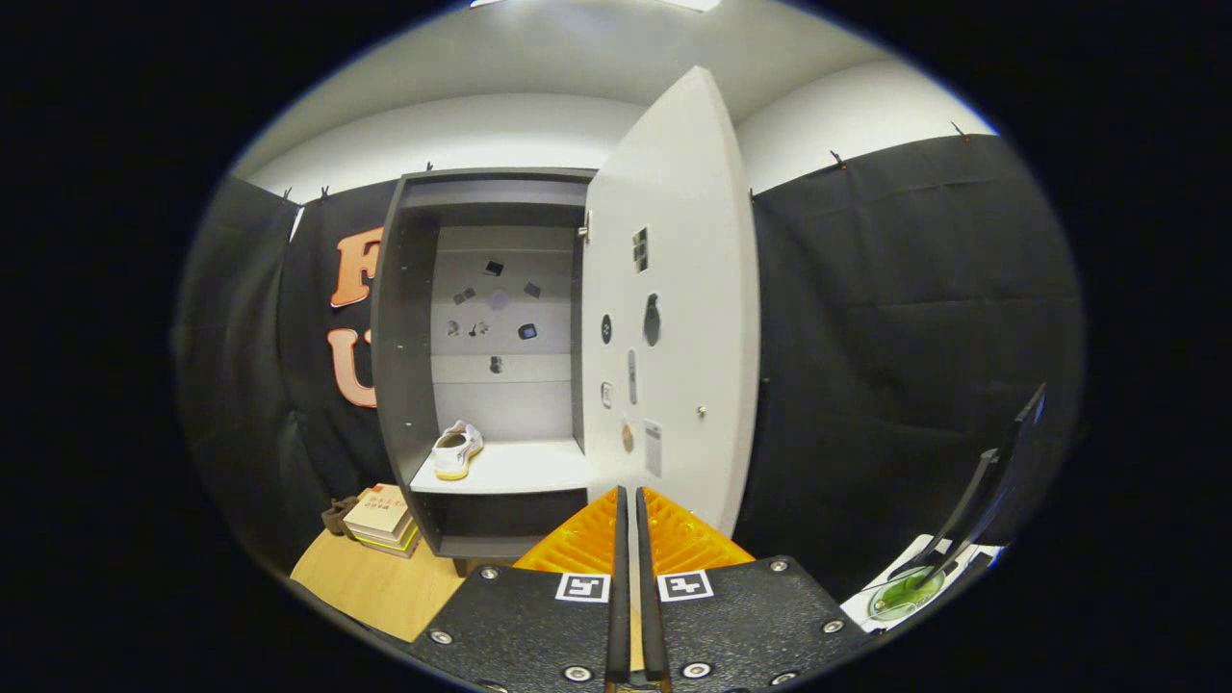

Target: Open the shoe cabinet door, grab the shoes and put them into the shoe cabinet, then close the shoe cabinet door.

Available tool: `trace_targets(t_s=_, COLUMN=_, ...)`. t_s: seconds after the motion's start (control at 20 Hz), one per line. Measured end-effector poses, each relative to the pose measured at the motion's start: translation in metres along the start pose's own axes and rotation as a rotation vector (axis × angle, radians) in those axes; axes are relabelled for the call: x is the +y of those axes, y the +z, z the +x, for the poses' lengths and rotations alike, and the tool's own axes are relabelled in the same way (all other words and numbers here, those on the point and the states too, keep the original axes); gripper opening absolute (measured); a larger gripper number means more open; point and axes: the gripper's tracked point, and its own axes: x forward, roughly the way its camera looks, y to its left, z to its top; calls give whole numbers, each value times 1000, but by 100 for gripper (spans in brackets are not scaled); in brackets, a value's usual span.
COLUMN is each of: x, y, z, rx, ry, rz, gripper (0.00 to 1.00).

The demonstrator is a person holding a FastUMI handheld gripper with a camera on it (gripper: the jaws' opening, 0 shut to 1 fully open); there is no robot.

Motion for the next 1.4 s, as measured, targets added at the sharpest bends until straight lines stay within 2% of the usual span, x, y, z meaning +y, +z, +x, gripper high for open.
trace_targets(t_s=0.5, x=73, y=-72, z=12, rx=148, ry=139, rz=-4, gripper=8)
trace_targets(t_s=0.9, x=133, y=-181, z=29, rx=356, ry=275, rz=59, gripper=11)
trace_targets(t_s=1.1, x=148, y=-244, z=37, rx=472, ry=304, rz=66, gripper=11)
trace_targets(t_s=1.2, x=153, y=-273, z=39, rx=533, ry=313, rz=69, gripper=14)
trace_targets(t_s=1.4, x=157, y=-315, z=48, rx=611, ry=321, rz=40, gripper=17)
